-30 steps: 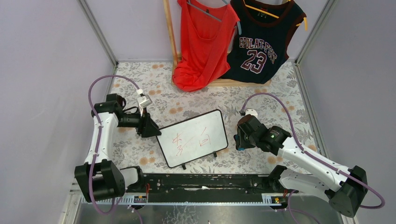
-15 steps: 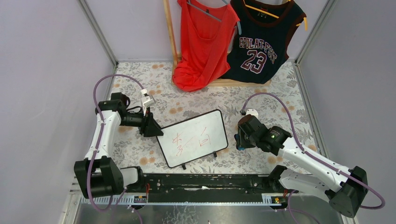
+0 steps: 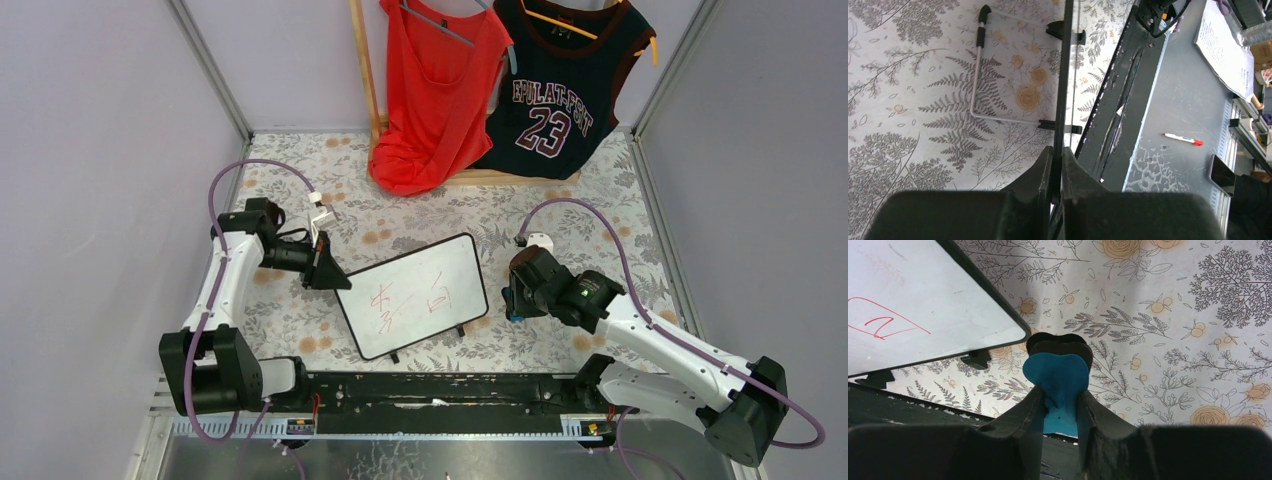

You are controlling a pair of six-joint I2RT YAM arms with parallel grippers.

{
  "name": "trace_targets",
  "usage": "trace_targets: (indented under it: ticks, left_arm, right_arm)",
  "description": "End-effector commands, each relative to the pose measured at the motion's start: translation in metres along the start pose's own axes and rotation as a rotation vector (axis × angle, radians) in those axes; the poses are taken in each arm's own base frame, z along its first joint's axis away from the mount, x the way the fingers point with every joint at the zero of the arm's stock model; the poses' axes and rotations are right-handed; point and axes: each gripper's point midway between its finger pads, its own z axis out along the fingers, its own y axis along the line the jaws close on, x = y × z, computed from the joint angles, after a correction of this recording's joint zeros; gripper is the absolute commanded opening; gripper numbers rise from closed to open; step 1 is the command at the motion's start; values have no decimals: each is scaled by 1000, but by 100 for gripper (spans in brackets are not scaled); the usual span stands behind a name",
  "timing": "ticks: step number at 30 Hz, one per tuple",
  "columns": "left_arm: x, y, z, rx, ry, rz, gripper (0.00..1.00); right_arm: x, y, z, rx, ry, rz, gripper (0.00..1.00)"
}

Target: Erase the whiteboard

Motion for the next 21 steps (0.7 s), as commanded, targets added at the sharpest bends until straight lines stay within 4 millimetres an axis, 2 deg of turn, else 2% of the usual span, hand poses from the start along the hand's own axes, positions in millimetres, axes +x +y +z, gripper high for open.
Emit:
trace_targets:
  ticks: [1,7,13,16,21]
  left_arm:
    - [-5,3,0,-6,1,29,0]
    - [-4,3,0,-9,4,29,0]
    - [-4,3,0,-6,5,23,0]
    - [-4,3,0,-7,4,23,0]
    - [-4,4,0,-5,6,20,0]
  right_arm:
    - [-14,9,-10,-31,-42,10,0]
    - [-24,22,-18,-102,-86,3,0]
    - [-43,40,-29,-153,-191,-42,0]
    - [-55,54,-31,-178,-247,-82,0]
    - [-75,88,-29,-200,-371,-214,0]
